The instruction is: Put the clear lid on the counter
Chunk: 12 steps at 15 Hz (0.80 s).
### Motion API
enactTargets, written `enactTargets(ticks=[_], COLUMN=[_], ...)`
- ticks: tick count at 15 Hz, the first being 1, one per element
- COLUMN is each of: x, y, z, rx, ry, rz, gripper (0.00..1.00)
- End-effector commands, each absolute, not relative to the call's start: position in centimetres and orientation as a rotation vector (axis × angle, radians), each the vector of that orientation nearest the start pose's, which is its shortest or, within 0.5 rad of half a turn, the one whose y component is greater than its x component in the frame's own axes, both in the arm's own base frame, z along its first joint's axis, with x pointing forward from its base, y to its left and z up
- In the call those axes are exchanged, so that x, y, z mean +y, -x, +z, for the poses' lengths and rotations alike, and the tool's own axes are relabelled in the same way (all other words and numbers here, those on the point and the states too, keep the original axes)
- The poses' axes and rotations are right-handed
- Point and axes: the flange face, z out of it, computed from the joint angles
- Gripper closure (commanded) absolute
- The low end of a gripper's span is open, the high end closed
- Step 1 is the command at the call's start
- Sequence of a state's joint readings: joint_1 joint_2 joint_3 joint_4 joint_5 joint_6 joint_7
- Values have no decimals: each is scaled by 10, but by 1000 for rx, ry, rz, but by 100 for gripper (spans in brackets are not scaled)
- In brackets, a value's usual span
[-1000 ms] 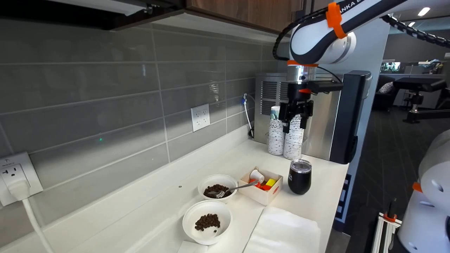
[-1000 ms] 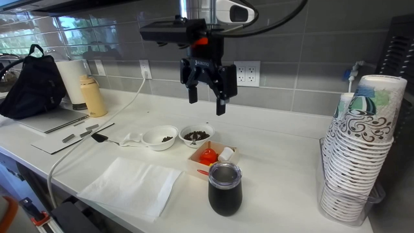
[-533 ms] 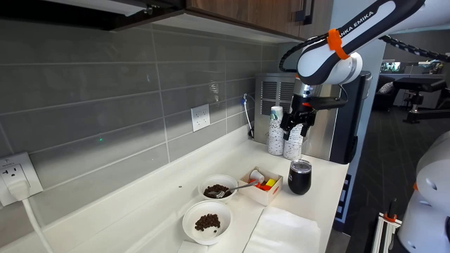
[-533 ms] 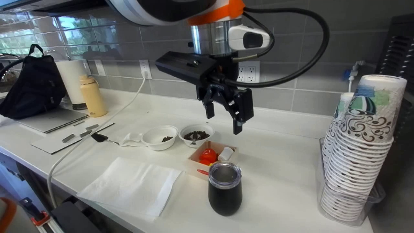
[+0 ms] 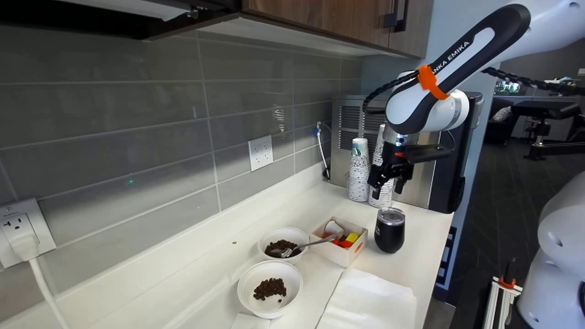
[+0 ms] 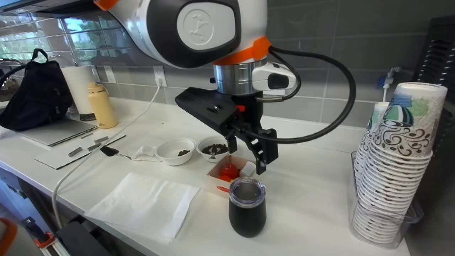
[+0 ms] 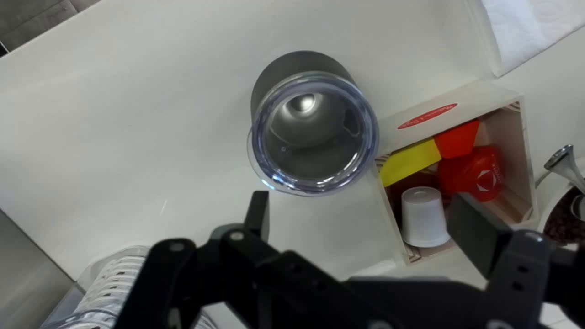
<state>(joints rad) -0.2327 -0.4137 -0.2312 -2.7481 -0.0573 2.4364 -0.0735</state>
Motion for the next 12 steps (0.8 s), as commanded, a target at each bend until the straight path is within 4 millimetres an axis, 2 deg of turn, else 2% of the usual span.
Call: enactTargets(ticks=[1, 8, 12], x=[-175, -181, -182], y=[-346, -349, -350], z=[332, 295, 284], rx=[549, 583, 592], ry=[3089, 3085, 3086], rz=[-153, -58, -27], gripper=[0, 0, 0])
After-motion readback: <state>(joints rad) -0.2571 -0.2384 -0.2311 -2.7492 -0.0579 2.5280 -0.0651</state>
